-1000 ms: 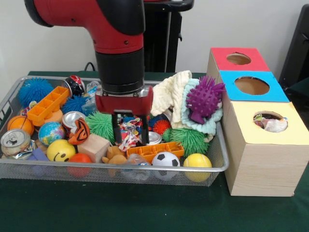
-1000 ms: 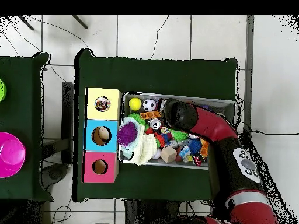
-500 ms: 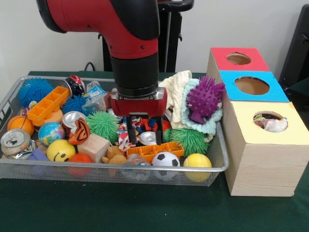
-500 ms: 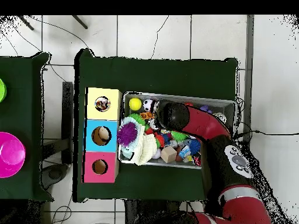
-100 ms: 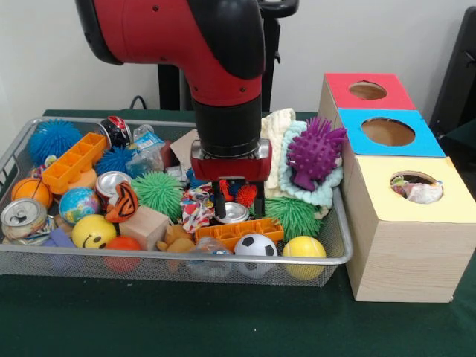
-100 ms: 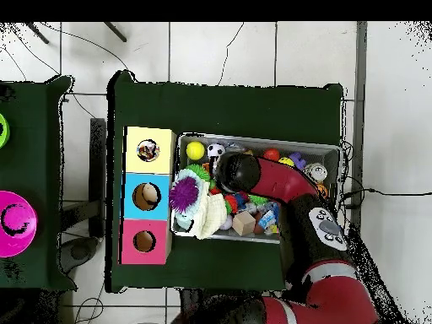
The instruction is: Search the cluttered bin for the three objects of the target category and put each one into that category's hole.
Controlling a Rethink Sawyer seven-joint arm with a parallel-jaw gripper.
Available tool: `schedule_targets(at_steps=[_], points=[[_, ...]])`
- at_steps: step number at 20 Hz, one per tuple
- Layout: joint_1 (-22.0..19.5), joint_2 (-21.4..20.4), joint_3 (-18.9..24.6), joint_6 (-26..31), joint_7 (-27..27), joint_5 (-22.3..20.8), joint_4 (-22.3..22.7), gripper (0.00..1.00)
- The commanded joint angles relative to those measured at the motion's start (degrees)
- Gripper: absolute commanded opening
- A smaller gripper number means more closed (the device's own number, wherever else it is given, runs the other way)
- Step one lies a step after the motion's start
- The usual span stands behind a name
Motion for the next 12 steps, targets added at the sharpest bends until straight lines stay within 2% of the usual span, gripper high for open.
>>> schedule_targets(at_steps=[1, 7, 12], points=[[0.8, 2.0, -2.2, 7.6, 1.7, -4.3, 0.3, 1.0], [1.2, 0.0, -2.4, 10.7, 1.8, -4.3, -0.7, 1.0], [1.4, -3.3, -2.3, 12.7, 2.6, -3.3, 0.2, 1.0]])
